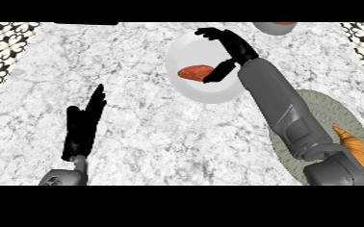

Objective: Pick the sweet potato from the placemat and place it in the plate

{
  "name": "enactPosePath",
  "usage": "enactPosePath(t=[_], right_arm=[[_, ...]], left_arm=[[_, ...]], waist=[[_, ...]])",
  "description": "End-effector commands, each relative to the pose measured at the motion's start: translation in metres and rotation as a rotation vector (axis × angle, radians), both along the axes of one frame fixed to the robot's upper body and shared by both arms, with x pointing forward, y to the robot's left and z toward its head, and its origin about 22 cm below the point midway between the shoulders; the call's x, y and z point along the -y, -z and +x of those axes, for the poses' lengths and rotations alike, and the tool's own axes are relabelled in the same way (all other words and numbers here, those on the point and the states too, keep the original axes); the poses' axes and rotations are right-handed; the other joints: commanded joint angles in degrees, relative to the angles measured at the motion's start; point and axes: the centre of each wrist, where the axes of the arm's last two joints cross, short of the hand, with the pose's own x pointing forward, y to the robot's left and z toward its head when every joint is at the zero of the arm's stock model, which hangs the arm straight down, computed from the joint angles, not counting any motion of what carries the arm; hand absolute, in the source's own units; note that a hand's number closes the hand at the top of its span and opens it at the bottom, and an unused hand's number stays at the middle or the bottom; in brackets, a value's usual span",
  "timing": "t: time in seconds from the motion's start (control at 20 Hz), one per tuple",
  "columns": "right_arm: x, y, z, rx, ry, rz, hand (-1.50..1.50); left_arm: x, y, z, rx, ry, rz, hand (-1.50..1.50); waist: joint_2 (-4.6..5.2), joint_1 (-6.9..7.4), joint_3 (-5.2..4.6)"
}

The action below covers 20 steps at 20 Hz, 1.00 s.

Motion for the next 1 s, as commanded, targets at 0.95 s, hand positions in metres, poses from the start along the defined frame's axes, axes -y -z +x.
enactPosePath(t=[0.95], right_arm=[[0.072,0.031,-0.01,-0.052,-0.072,0.463,-1.5]], left_arm=[[-0.006,-0.004,0.016,0.005,0.007,-0.014,0.0]], waist=[[0.21,0.35,-0.05]])
